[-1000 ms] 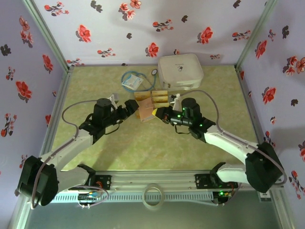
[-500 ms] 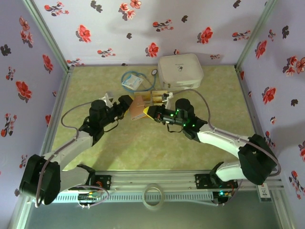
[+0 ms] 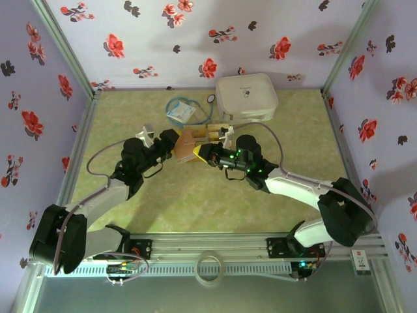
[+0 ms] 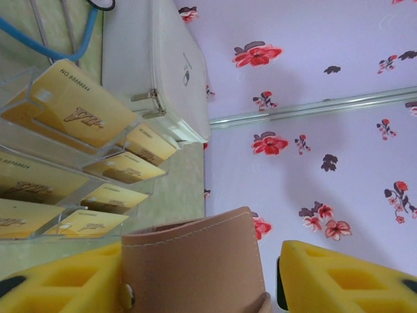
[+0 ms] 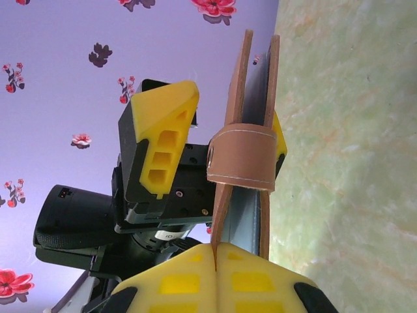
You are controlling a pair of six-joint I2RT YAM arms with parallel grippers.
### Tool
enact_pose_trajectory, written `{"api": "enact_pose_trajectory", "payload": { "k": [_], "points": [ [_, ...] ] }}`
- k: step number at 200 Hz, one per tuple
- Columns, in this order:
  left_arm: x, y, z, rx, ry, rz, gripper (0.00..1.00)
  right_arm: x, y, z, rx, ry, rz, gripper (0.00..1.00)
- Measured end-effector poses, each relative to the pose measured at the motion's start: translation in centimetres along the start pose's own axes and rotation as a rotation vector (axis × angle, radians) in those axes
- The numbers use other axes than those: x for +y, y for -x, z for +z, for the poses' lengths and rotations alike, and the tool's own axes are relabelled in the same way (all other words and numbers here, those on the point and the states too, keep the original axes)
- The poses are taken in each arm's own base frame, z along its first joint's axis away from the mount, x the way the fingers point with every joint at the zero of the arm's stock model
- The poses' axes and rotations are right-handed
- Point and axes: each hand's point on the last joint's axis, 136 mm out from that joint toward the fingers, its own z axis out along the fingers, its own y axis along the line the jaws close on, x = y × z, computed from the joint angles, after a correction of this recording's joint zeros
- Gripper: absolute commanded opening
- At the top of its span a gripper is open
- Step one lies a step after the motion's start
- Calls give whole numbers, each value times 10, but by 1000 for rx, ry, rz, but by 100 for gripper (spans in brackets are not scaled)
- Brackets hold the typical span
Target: Put the credit cards into the card holder
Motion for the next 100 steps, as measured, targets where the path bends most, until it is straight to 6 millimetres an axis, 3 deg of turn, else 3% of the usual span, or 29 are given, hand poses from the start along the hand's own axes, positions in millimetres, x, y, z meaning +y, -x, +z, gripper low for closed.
{"api": "enact_pose_trajectory", "payload": {
  "k": [70,100],
  "points": [
    [2,4,-2,-10,-1,-3,22,-5,2,2,-12,-12,4,0],
    [2,3,-3,-7,2,10,11,-12,5,1,-20,-35,11,46]
  ]
}}
